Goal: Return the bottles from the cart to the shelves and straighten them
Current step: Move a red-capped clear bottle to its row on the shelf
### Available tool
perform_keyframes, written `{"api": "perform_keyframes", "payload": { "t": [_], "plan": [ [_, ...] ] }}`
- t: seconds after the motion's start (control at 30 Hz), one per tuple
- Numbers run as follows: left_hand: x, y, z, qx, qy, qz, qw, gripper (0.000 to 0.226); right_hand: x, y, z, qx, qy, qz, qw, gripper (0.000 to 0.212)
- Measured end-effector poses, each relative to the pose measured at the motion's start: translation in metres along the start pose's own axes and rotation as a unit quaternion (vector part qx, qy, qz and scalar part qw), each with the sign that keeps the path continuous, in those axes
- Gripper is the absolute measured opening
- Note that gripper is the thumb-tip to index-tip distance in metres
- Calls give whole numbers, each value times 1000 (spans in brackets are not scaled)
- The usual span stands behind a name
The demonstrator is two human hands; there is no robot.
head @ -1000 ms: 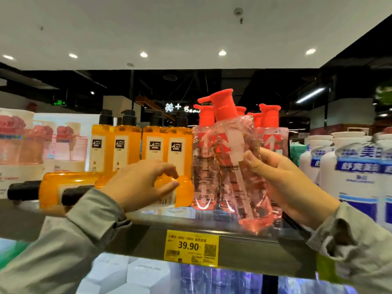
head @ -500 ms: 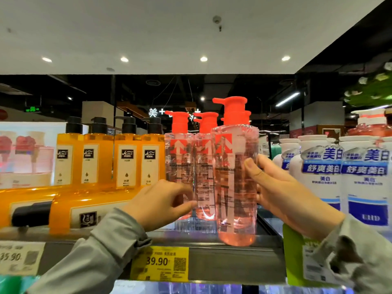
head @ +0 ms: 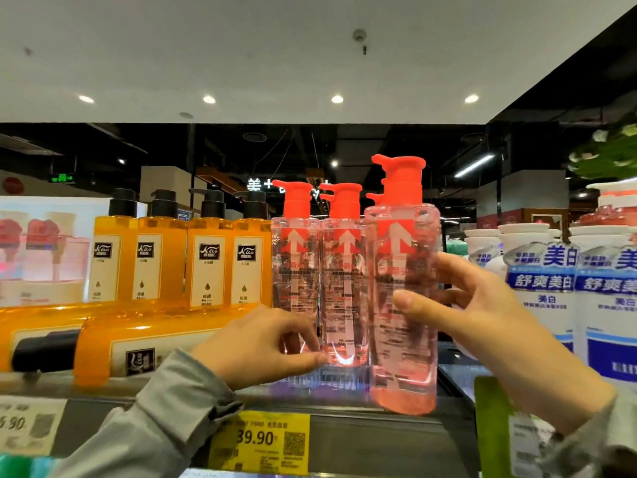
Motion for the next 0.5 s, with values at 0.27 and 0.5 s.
{"api": "perform_keyframes", "payload": {
  "t": [0.27, 0.5],
  "plan": [
    [-8, 0, 3, 16, 53, -37, 998, 45, 7, 3, 4, -15, 16, -53, 998, 41],
    [-10, 1, 7, 2, 47, -50, 998, 24, 3, 5, 5, -6, 43, -76, 996, 38]
  ]
}}
Point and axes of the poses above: each hand's wrist, its own y-axis away from the middle knuckle, its own x-axis out of the back of the hand, z = x × y, the point moved 10 cm from there along -y, towards the middle knuckle, and after that the axes turned 1 degree about -x, right-handed, at the moved point
